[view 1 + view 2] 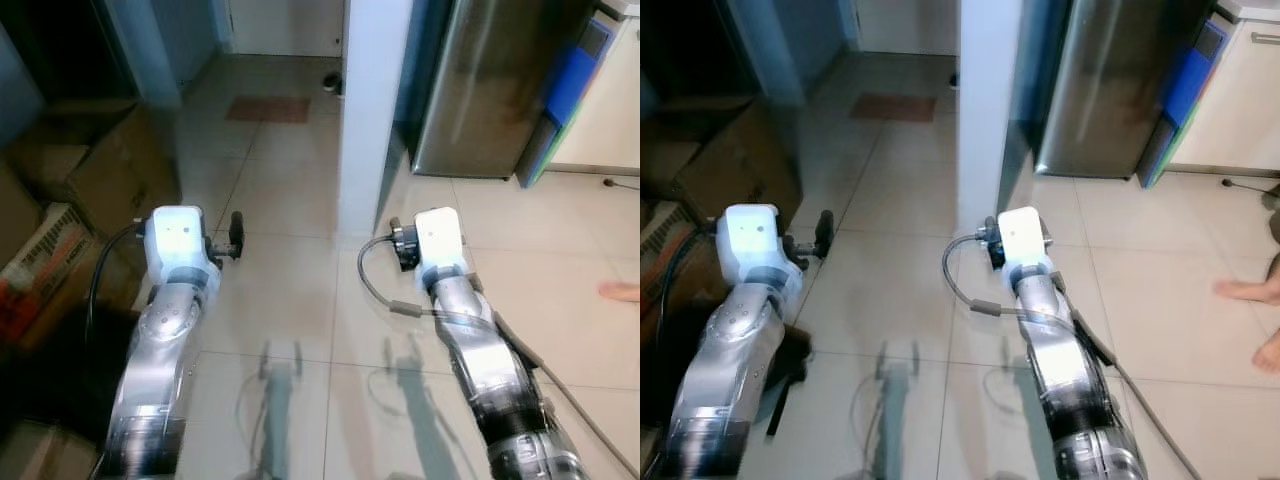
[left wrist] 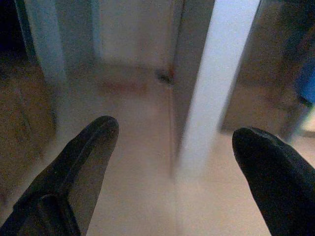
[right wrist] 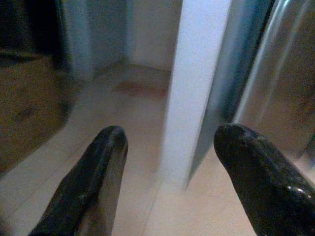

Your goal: Setting the table

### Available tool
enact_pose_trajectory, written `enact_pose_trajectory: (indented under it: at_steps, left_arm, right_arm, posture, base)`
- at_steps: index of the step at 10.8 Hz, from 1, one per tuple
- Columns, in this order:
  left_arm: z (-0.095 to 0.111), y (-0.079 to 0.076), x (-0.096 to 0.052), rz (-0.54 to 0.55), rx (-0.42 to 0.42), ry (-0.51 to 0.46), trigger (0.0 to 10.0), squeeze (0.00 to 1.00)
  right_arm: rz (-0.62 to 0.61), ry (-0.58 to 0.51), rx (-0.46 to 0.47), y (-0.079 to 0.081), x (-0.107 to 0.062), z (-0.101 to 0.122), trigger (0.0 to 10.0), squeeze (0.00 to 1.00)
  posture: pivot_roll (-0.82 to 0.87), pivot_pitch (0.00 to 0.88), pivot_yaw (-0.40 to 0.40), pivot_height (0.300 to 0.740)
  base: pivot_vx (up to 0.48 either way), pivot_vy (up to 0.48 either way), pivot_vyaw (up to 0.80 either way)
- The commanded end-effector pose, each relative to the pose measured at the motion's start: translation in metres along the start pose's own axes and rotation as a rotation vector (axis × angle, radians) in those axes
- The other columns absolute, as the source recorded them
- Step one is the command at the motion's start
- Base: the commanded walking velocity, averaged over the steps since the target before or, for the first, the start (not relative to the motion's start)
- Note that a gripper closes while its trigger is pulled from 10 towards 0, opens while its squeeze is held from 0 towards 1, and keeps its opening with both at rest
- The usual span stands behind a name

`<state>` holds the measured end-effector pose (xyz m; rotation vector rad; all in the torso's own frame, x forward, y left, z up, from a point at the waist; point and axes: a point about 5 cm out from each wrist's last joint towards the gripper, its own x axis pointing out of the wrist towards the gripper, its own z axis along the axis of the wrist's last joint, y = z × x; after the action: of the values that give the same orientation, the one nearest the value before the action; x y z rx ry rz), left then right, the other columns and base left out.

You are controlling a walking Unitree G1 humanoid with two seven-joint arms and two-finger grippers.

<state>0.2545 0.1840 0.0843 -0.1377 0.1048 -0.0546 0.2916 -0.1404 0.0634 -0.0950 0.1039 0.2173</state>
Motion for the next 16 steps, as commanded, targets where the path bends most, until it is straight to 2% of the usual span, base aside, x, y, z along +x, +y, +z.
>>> enact_pose_trajectory:
  at_steps: [1, 3, 5, 6, 7, 8, 9, 10, 11, 13, 15, 16]
  left_arm:
    - [-0.006, -0.002, -0.001, -0.028, -0.032, 0.014, 10.0, 0.0]
    - [-0.005, -0.003, 0.002, -0.04, -0.024, 0.008, 10.0, 0.0]
    - [-0.004, -0.002, -0.001, -0.064, -0.041, -0.011, 10.0, 0.0]
    - [-0.005, 0.0, -0.008, -0.069, -0.048, -0.018, 10.0, 0.0]
    - [-0.011, 0.011, -0.022, -0.031, -0.049, -0.016, 10.0, 0.0]
    - [-0.015, 0.014, -0.038, -0.025, -0.044, -0.016, 10.0, 0.0]
    - [-0.016, 0.015, -0.044, -0.02, -0.049, -0.012, 10.0, 0.0]
    - [-0.021, 0.015, -0.062, -0.041, -0.061, 0.013, 10.0, 0.0]
    - [-0.017, 0.009, -0.058, -0.059, -0.059, -0.002, 10.0, 0.0]
    - [-0.011, -0.001, -0.045, -0.104, -0.061, -0.023, 10.0, 0.0]
    - [-0.009, 0.003, -0.037, -0.114, -0.034, -0.011, 10.0, 0.0]
    - [-0.01, 0.002, -0.033, -0.118, -0.016, -0.002, 10.0, 0.0]
  right_arm:
    - [0.014, 0.01, 0.048, -0.003, -0.001, -0.004, 10.0, 0.0]
    - [0.029, 0.007, 0.038, 0.001, 0.001, -0.003, 10.0, 0.0]
    - [0.043, -0.006, 0.054, -0.001, -0.002, -0.006, 10.0, 0.0]
    - [0.052, -0.022, 0.042, -0.003, -0.009, -0.006, 10.0, 0.0]
    - [0.048, -0.031, 0.035, -0.011, -0.021, -0.009, 10.0, 0.0]
    - [0.049, -0.023, 0.016, -0.021, -0.037, -0.016, 10.0, 0.0]
    - [0.05, -0.022, 0.006, -0.024, -0.043, -0.018, 10.0, 0.0]
    - [0.054, -0.005, 0.012, -0.033, -0.064, -0.023, 10.0, 0.0]
    - [0.051, -0.009, 0.0, -0.033, -0.065, -0.021, 10.0, 0.0]
    - [0.064, -0.058, 0.002, -0.028, -0.054, -0.007, 10.0, 0.0]
    - [0.091, -0.046, -0.036, -0.024, -0.045, -0.004, 10.0, 0.0]
    - [0.106, -0.029, -0.012, -0.02, -0.041, -0.006, 10.0, 0.0]
  posture:
    - [-0.03, 0.0, -0.004, 0.728]
    - [-0.02, 0.0, -0.004, 0.728]
    - [-0.02, 0.0, 0.001, 0.728]
    - [-0.02, 0.0, 0.003, 0.728]
    - [-0.03, 0.0, 0.0, 0.728]
    - [-0.03, 0.0, -0.005, 0.728]
    - [-0.03, 0.0, -0.006, 0.728]
    - [-0.04, 0.0, -0.012, 0.728]
    - [-0.04, 0.0, -0.013, 0.728]
    - [-0.05, 0.0, -0.005, 0.728]
    - [-0.05, 0.0, 0.002, 0.728]
    - [-0.05, 0.0, 0.004, 0.728]
  base:
    - [0.0, 0.0, 0.0]
    - [0.0, 0.0, 0.0]
    - [0.0, 0.0, 0.0]
    - [0.0, 0.0, 0.0]
    - [0.0, 0.0, 0.0]
    - [0.0, 0.0, 0.0]
    - [0.0, 0.0, 0.0]
    - [0.0, 0.0, 0.0]
    - [0.0, 0.0, 0.0]
    - [0.0, 0.0, 0.0]
    - [0.0, 0.0, -0.2]
    - [0.0, 0.0, -0.76]
